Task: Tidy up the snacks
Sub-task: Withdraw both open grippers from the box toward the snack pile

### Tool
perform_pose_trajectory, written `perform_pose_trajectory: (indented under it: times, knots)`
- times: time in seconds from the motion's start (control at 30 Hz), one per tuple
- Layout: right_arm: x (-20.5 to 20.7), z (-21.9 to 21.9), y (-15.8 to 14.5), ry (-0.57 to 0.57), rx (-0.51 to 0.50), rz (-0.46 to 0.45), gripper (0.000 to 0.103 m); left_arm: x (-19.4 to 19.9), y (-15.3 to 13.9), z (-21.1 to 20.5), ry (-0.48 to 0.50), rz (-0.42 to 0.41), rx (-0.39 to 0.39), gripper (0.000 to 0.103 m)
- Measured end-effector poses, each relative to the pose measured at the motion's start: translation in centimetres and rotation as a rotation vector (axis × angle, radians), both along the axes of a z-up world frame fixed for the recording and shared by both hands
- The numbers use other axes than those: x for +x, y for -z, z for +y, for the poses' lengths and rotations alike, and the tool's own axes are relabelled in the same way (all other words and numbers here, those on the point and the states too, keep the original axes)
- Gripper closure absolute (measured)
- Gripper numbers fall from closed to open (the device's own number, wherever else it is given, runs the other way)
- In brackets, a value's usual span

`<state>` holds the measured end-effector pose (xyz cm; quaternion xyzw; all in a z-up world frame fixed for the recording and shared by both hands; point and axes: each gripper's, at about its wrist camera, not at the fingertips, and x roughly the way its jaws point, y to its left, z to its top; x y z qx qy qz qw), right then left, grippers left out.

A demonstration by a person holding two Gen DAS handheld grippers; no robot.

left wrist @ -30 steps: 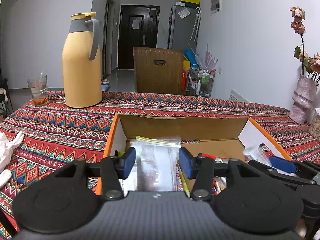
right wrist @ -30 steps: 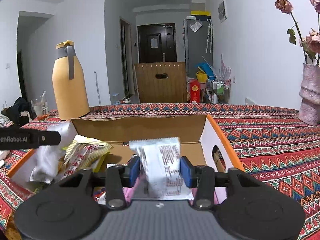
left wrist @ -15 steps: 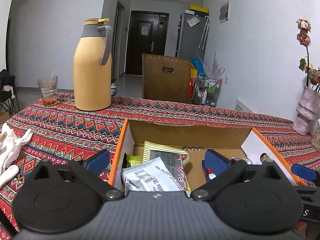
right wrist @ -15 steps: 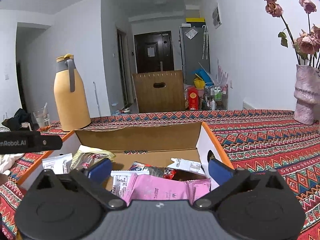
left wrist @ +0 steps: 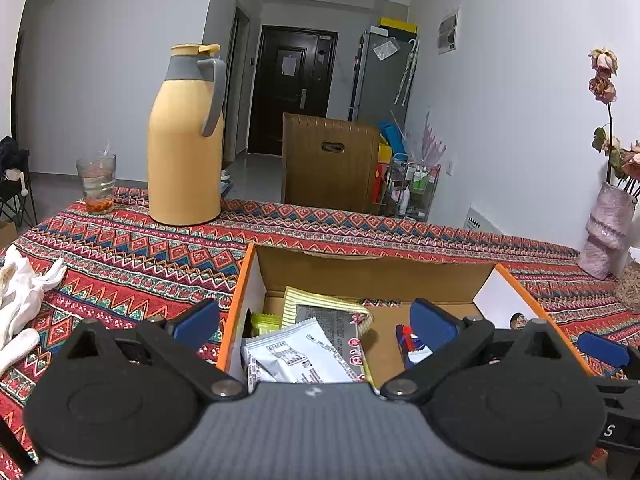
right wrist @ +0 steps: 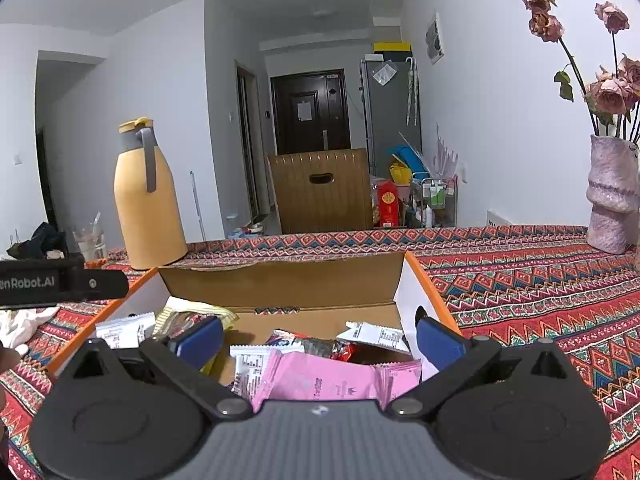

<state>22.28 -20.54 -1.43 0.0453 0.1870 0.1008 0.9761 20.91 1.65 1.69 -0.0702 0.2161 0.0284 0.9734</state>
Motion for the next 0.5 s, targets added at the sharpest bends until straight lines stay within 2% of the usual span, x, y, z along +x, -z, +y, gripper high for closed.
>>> perform_pose_trajectory:
  times: [0.5]
  knots:
    - [-3.6, -0.2, -2.9, 0.011, 0.036, -0.107, 0.0, -3.8, -2.8, -0.1, -0.004, -0.04, 0.021, 0.0]
